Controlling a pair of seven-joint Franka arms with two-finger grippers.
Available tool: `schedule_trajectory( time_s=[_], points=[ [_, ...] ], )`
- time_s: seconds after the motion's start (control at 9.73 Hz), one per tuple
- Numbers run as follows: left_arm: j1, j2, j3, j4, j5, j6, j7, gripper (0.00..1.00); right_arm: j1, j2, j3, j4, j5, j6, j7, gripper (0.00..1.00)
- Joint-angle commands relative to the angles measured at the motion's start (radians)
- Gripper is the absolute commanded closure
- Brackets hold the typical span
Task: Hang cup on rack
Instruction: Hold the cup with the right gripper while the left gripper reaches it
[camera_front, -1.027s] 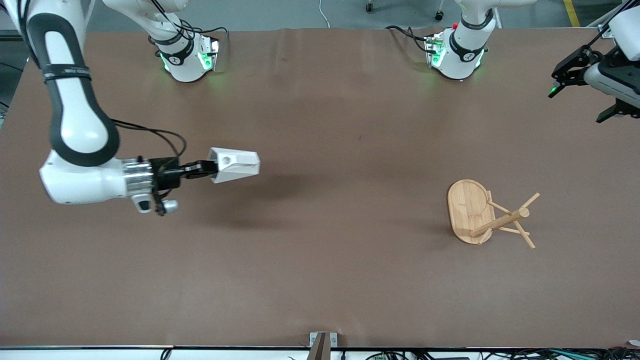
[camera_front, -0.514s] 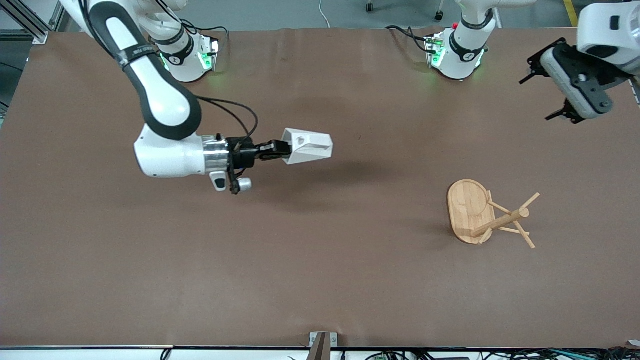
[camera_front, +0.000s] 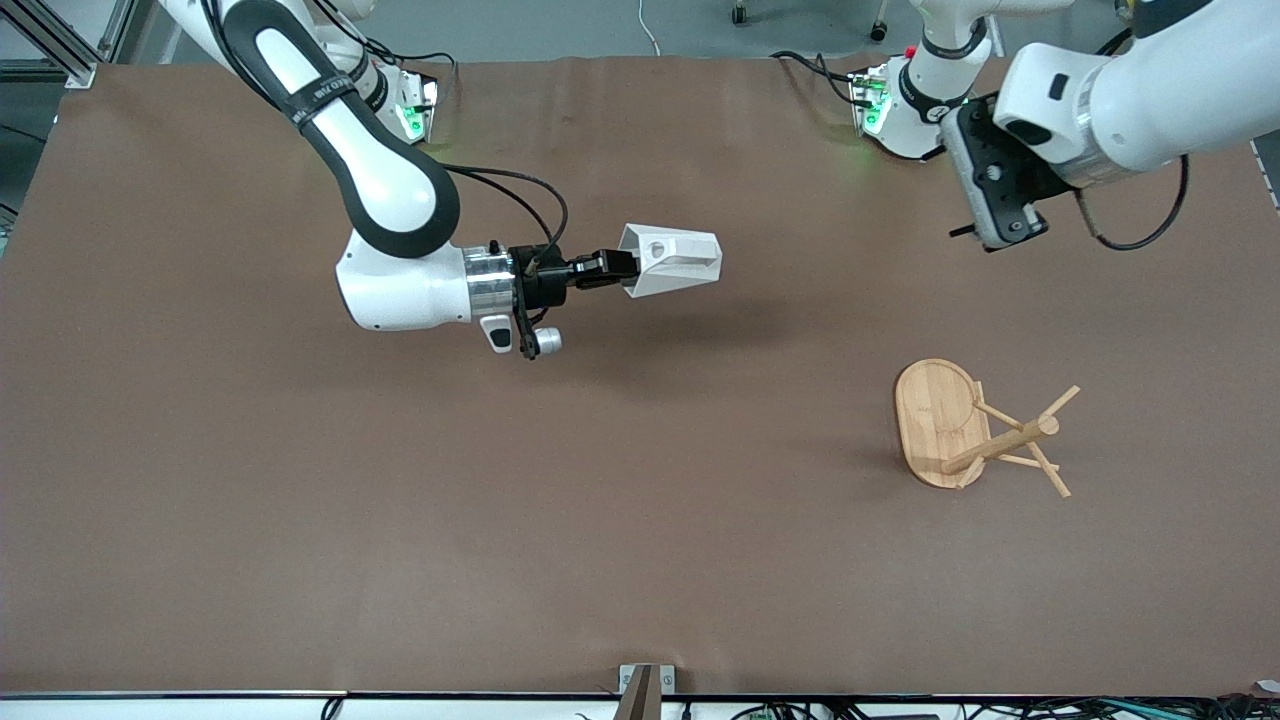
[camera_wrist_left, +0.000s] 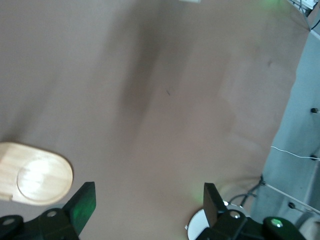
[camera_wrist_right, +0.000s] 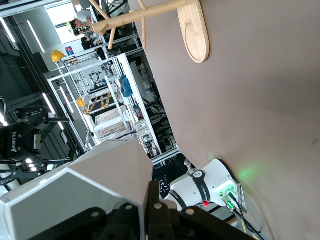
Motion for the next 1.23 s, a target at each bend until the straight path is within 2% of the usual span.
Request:
schedule_trajectory(
  time_s=[0.0, 0.21, 0.51, 1.03, 1.13],
  points=[
    [0.007, 0.002, -0.077, -0.059, -0.007, 0.077, -0.003, 0.01, 0.005, 0.003, 0.016, 0.000, 0.033, 0.012, -0.004, 0.99],
    [0.007, 0.004, -0.134, -0.073, -0.030, 0.120, -0.046, 0.00, 0.021, 0.006, 0.016, 0.000, 0.075, 0.013, -0.009, 0.99],
    [0.005, 0.007, -0.214, -0.108, -0.047, 0.244, -0.112, 0.00, 0.024, 0.006, 0.036, 0.006, 0.083, 0.044, -0.009, 0.99],
    [0.004, 0.111, -0.329, -0.113, -0.032, 0.381, -0.245, 0.00, 0.028, 0.006, 0.039, 0.006, 0.083, 0.044, -0.009, 0.99],
    [0.004, 0.126, -0.332, -0.113, -0.029, 0.402, -0.255, 0.00, 0.028, 0.006, 0.042, 0.006, 0.083, 0.046, -0.009, 0.99]
  ],
)
